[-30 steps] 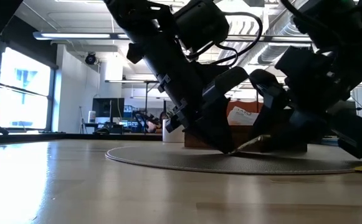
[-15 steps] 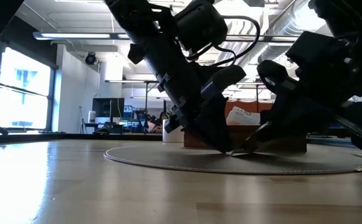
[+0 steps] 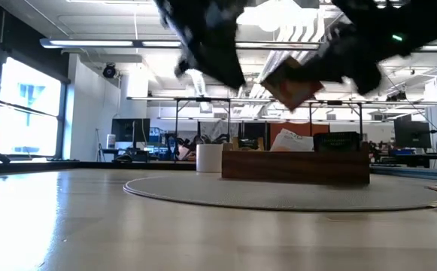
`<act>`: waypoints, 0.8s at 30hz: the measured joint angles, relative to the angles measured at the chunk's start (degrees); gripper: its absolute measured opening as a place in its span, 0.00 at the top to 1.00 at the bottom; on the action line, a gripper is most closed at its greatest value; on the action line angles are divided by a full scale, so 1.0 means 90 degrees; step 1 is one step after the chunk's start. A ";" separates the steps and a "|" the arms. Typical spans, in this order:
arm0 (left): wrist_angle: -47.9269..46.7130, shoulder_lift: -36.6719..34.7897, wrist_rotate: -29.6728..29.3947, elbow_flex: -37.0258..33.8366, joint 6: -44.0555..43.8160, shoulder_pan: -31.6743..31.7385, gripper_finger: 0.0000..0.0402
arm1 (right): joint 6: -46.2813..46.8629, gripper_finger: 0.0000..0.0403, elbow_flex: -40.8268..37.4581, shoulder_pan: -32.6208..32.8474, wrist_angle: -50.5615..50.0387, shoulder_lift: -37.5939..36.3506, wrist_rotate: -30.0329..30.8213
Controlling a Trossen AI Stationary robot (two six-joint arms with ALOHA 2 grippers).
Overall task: Pick & Place Tea
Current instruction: Put the top yellow tea bag into the left section of the wooden organizer
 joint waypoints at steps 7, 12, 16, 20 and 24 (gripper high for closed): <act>-0.0451 -0.1103 -0.1390 0.0022 0.0496 -0.0150 0.86 | 0.1171 0.99 0.0002 -0.2270 0.0559 -0.0559 -0.2828; -0.0662 -0.1108 -0.1839 0.0008 0.0628 -0.0218 0.86 | 0.2256 0.99 0.0045 -0.3294 0.0959 0.0231 -0.4000; -0.0908 -0.1120 -0.1868 0.0014 0.0546 -0.0211 0.86 | 0.2468 0.99 0.0289 -0.3542 0.0872 0.1026 -0.4008; -0.1105 -0.1111 -0.1941 0.0010 0.0326 -0.0214 0.86 | 0.2185 0.99 0.0638 -0.3587 0.1049 0.1516 -0.3990; -0.1251 -0.1111 -0.2047 0.0010 0.0224 -0.0214 0.86 | 0.1851 0.95 0.0949 -0.3616 0.0746 0.1700 -0.3626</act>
